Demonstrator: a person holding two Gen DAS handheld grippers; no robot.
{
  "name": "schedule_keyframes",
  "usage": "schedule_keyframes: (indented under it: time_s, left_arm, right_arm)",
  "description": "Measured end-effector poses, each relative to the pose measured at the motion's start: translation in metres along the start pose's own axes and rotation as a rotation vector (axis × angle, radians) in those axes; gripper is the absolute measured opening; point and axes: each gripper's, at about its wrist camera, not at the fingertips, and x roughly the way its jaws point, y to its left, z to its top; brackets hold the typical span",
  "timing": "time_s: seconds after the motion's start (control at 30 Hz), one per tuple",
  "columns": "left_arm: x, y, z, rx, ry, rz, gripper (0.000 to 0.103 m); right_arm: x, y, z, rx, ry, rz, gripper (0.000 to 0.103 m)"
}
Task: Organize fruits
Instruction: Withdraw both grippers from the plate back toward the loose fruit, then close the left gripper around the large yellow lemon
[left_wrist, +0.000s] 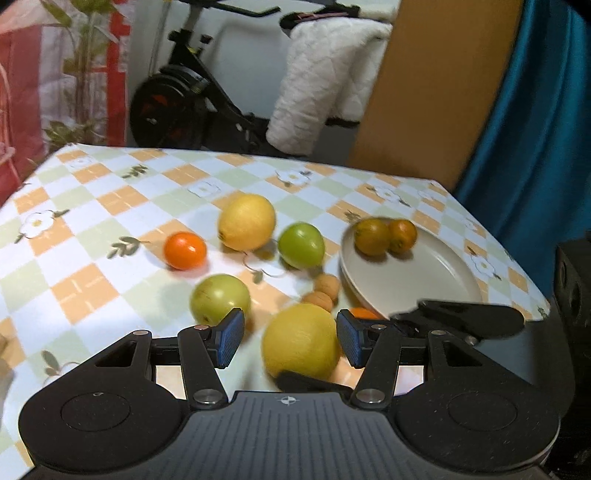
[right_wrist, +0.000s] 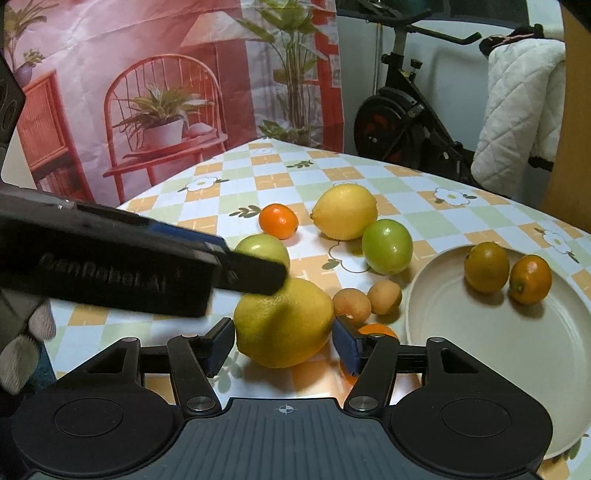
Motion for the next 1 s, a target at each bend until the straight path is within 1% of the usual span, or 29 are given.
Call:
schedule_keyframes:
  time_s: [0.07,0.23,0.37,0.53,0.7,0.77,0.83,1.0]
  left_arm:
    - [0.002,-0.002,-0.003,0.007,0.009,0.007,0.058]
    - [0.005,0.005,-0.004,-0.025,0.018,0.008,0.058]
    - [0.009,0.01,-0.002,-0.053,0.017,-0.009,0.059]
    - [0.016,0.007,-0.001,-0.051,0.031,-0.032,0.059]
    - [0.022,0.005,-0.002,-0.054,0.041,-0.039,0.06]
    - [0.022,0.006,-0.002,-0.056,0.042,-0.037,0.063]
    - [0.024,0.008,-0.003,-0.063,0.042,-0.028,0.071]
    - [0.025,0.007,-0.005,-0.051,0.033,-0.017,0.074]
  right_arm:
    - [0.002,0.001,0.0,-0.003,-0.002,-0.003,0.058]
    - [0.003,0.002,0.001,-0.024,-0.014,0.002,0.058]
    - [0.005,0.001,0.001,-0.028,-0.012,0.001,0.058]
    - [0.009,0.0,0.0,-0.018,0.006,-0.006,0.058]
    - [0.01,0.001,-0.001,-0.029,0.009,-0.008,0.059]
    - [0.01,0.001,-0.001,-0.029,0.008,-0.009,0.058]
    - [0.01,0.001,-0.001,-0.026,0.007,-0.008,0.058]
    - [0.011,0.001,-0.001,-0.025,0.008,-0.009,0.058]
